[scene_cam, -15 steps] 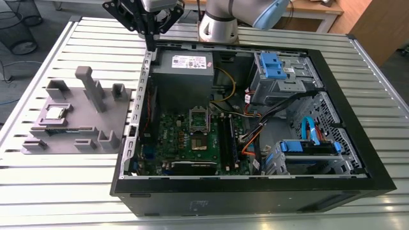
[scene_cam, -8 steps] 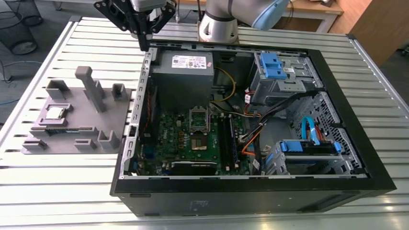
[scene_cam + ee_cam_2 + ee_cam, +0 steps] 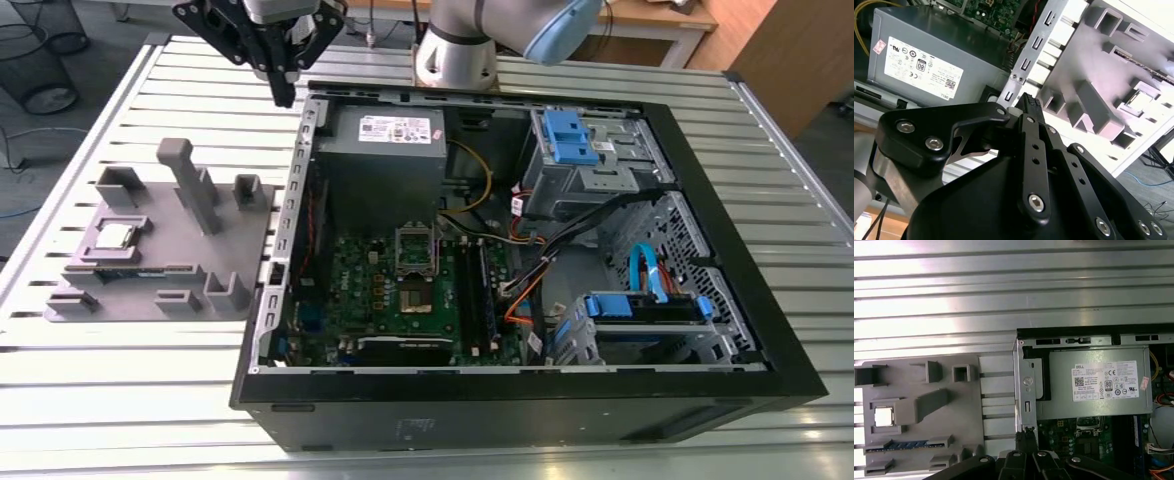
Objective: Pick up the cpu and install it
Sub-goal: 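Reach for the cpu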
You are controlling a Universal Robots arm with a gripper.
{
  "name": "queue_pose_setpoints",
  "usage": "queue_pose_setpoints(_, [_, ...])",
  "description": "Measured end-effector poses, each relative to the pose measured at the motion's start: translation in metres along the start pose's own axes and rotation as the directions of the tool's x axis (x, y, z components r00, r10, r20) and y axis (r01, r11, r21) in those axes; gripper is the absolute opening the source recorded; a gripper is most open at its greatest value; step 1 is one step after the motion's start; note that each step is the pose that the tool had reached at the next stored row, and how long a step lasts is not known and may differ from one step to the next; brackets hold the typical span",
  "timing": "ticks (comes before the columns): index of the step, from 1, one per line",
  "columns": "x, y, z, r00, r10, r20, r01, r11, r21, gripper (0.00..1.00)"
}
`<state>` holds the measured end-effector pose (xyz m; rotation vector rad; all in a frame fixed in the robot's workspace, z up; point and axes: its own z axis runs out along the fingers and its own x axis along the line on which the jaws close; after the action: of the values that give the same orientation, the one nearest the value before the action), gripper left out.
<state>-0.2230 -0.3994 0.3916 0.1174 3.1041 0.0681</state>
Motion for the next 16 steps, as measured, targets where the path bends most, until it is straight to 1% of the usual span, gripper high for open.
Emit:
queue_pose_setpoints(7, [0.0168,-0.0016,0.0,1.0,0.0,0.0036,0.0,1.0,-0.0003,0.11])
queue_pose_setpoints(16, [0.0348,-0.0031,0.0004,1.0,0.0,0.0047,0.0,1.0,-0.0005,0.11])
